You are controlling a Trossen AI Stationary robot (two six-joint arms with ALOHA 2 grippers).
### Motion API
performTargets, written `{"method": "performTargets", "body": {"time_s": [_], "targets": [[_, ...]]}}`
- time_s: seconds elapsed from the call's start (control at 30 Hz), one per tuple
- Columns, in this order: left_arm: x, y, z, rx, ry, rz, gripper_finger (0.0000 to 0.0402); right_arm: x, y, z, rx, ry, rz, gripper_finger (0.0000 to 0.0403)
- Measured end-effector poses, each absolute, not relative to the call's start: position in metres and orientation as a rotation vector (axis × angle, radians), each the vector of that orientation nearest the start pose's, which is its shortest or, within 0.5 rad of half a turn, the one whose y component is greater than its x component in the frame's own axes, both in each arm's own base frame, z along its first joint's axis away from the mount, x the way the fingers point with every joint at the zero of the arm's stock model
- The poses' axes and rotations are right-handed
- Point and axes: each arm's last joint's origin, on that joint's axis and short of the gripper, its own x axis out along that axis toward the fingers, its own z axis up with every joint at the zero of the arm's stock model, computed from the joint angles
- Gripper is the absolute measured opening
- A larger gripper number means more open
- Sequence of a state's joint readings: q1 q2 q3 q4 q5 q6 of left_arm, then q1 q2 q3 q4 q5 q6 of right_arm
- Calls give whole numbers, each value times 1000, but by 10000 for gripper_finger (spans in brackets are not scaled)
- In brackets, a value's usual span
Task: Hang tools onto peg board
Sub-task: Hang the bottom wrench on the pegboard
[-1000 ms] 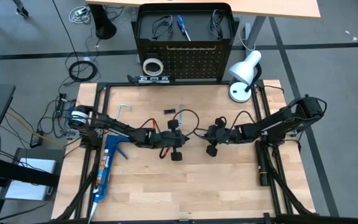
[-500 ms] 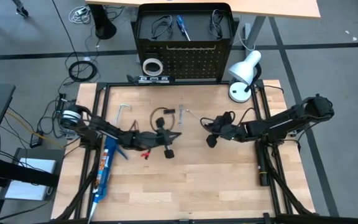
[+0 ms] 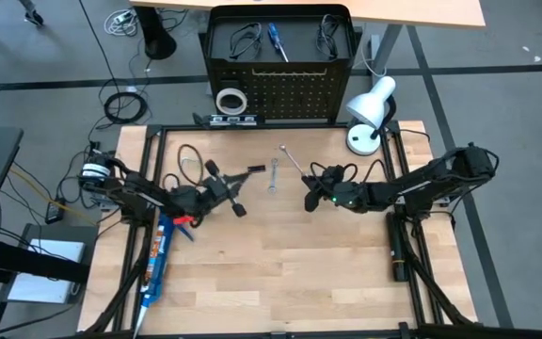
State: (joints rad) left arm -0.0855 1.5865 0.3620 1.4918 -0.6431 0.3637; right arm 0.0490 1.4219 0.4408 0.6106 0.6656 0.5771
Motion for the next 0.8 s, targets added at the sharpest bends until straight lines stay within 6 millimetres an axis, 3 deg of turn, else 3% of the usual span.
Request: {"method": "performTargets", "body": {"time_s": [0.3, 0.5, 0.8], "targets": [[245, 5, 197, 314, -183, 609, 9, 261, -7, 152, 524, 35, -765, 25], [247, 10, 194, 262, -179, 462, 10, 262, -8, 151, 533, -17, -822, 22], [249, 35, 185, 44, -145, 248, 2, 262, -16, 152, 529, -49, -877, 22]]}}
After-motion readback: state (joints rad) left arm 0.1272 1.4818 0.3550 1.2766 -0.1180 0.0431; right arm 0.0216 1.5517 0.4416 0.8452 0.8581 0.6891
